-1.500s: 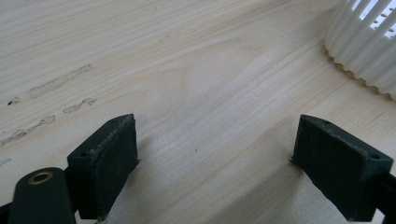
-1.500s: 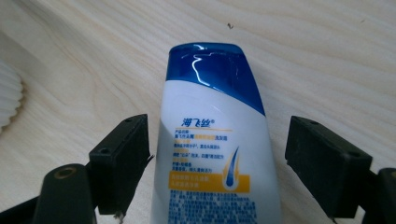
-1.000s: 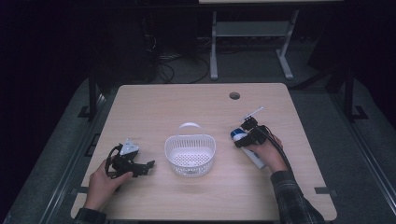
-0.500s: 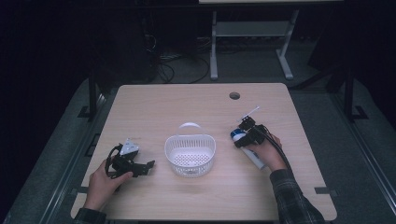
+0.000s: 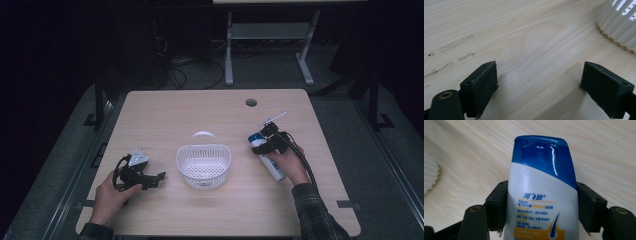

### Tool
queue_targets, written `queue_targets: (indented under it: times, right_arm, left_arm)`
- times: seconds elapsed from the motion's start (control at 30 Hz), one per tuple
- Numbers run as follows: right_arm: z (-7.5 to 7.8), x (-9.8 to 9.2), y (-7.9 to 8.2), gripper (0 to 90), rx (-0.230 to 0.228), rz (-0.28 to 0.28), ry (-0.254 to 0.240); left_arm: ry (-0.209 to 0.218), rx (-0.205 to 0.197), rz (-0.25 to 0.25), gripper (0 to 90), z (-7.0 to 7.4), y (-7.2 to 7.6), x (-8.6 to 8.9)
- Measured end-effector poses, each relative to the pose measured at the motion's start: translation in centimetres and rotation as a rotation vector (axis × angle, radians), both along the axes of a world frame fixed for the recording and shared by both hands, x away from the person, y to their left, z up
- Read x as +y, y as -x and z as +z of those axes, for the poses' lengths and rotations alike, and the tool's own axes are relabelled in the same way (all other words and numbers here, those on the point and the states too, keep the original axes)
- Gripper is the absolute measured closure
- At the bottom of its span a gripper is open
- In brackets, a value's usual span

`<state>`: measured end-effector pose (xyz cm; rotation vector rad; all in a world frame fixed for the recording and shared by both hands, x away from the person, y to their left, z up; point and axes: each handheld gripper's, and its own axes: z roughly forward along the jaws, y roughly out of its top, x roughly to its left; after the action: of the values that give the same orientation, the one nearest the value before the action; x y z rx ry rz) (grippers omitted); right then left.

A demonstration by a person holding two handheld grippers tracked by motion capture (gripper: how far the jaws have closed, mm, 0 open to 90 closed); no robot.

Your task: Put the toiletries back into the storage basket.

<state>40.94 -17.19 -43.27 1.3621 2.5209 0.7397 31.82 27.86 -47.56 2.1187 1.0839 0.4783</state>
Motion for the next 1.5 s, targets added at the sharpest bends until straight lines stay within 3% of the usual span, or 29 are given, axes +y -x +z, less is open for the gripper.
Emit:
queue_targets:
  times: [0.27, 1.03, 1.5]
  right_arm:
    - [1.6, -1.5, 1.3, 34.5, -0.059, -0.036, -0.104]
    - [4.2, -5.0, 5.1, 34.7, -0.207, -0.090, -0.258]
    - [4.5, -6.3, 6.5, 34.5, -0.302, -0.096, -0.332]
  left_arm:
    - [0.000, 0.000, 0.000, 12.9, 0.0, 0.0, 0.0]
    - [0.001, -0.002, -0.001, 12.9, 0.0, 0.0, -0.1]
    - [0.002, -0.002, 0.000, 12.9, 0.0, 0.0, -0.1]
